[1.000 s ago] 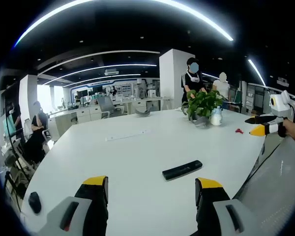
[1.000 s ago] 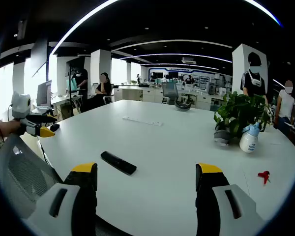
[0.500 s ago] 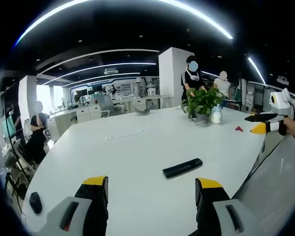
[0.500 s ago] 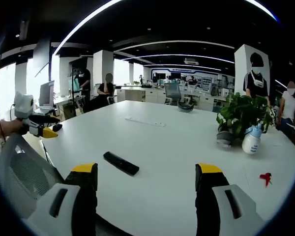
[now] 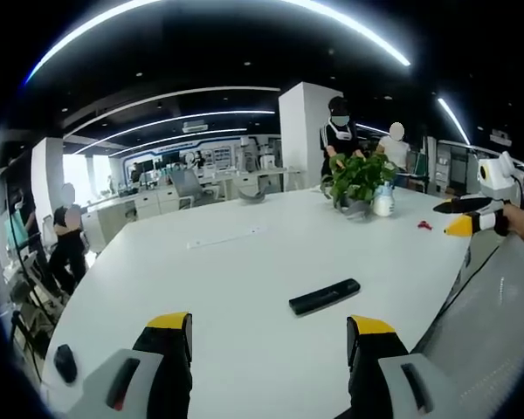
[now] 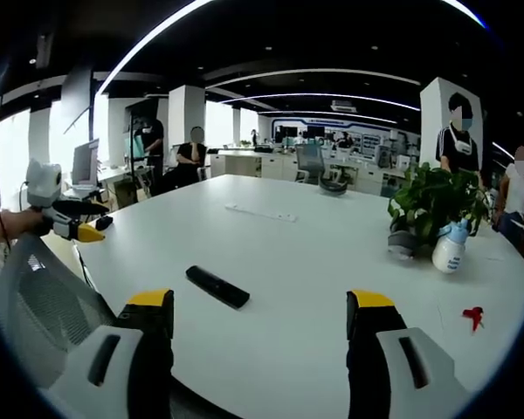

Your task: Press the specified remote control buttons in sequence, fully releasing each button before pressing the next.

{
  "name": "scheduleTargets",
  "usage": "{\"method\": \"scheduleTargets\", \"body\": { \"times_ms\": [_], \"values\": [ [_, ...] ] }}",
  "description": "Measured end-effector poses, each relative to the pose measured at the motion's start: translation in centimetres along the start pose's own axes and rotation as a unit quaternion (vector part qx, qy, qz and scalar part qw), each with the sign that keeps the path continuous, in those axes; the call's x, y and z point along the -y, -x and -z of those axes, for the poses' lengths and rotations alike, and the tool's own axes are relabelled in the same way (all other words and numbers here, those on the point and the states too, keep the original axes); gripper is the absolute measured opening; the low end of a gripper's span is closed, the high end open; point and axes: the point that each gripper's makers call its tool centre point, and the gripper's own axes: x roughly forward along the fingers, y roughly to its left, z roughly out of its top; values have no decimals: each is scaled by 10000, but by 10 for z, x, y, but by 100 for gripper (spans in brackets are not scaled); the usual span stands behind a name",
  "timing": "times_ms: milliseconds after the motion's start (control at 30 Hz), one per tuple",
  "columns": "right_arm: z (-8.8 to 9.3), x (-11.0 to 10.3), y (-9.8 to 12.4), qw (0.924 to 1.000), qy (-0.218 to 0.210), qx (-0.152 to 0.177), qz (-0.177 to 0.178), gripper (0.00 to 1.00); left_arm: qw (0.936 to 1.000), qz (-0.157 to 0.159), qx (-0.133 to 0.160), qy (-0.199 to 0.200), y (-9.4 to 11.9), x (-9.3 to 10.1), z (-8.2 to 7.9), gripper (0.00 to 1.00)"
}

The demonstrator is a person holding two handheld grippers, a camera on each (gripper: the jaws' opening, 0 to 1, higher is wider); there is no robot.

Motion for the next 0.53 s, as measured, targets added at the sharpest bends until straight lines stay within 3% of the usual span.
{"method": "scheduleTargets", "body": {
  "times_ms": [533],
  "values": [
    [3, -2, -1, 10000, 12, -66, 12, 83, 10000, 0, -4, -40, 0, 0, 0, 75]
  ]
}}
